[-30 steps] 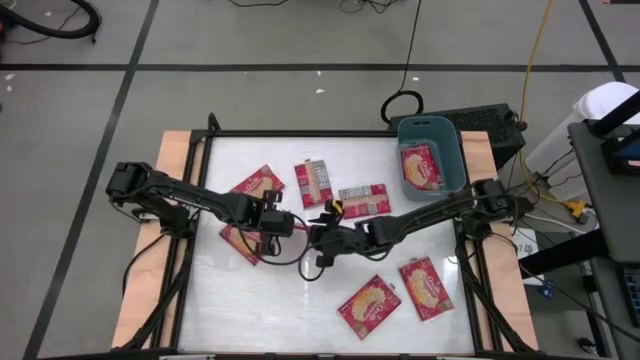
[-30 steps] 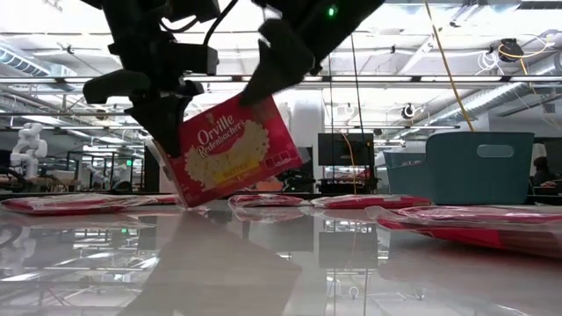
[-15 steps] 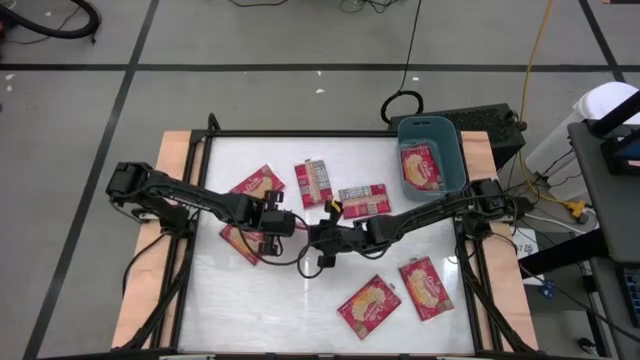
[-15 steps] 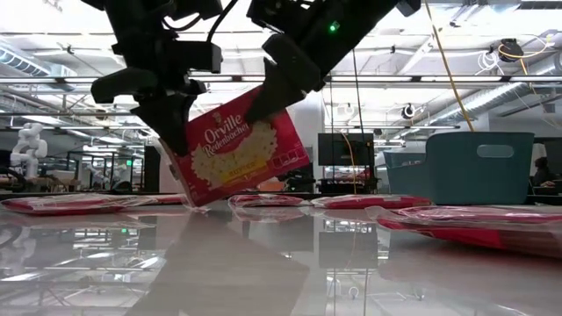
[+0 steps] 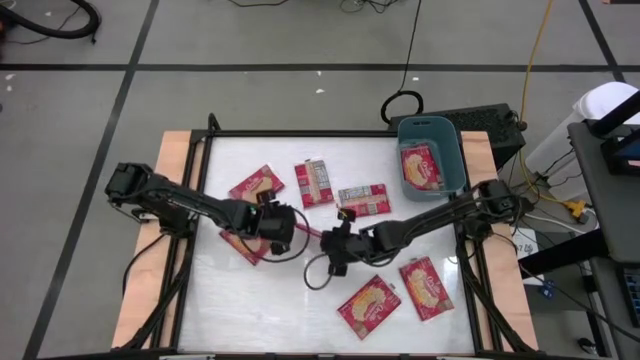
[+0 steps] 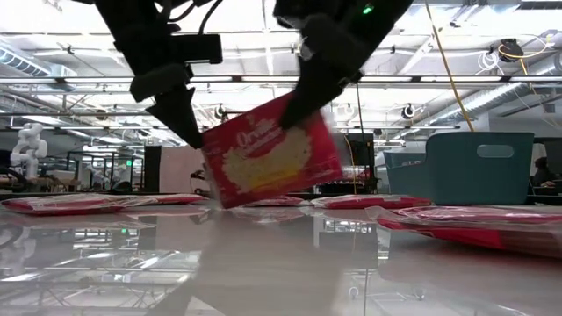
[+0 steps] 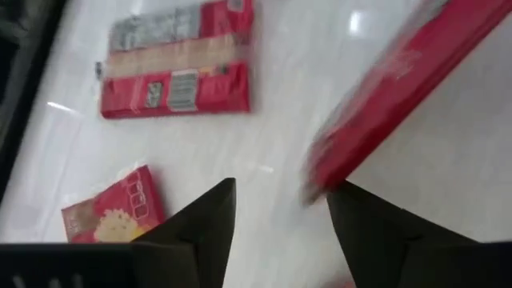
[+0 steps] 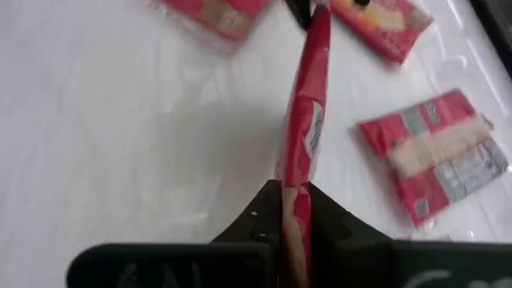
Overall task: Sort popcorn bags into baskets
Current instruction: Put the red popcorn bag into the blue bin
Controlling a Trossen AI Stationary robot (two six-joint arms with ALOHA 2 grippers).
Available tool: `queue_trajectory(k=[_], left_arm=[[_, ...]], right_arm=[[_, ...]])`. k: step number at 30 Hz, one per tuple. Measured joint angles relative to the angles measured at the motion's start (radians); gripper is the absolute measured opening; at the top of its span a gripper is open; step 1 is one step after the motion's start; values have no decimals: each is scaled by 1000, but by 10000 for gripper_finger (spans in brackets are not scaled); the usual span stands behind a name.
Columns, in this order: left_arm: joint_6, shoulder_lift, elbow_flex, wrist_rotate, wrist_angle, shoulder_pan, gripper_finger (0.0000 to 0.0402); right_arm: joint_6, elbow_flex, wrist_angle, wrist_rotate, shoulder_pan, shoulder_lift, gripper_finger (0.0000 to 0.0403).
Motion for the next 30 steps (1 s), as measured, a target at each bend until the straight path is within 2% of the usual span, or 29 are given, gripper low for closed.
queue_trajectory(k=[4,9,19,27,30], left_arm=[[-32,-6,-51,-98,116,-48,197],[-59,-6,-139,-181,346,-76,176],[-40,-5,-298,-190,876,-125,153],[-28,-5,-337,-189,999,-162,152],[-28,-5,-337,-189,999,-173,152]], right_arm=[[87,-1,-106,78,54,-53,12],[207,-1,-244,216,122,-143,12],[546,-1,-623,519,216,-273,8],[644,0,-764,700,215,-396,9],[686,0,-832,723,197,-454,9]])
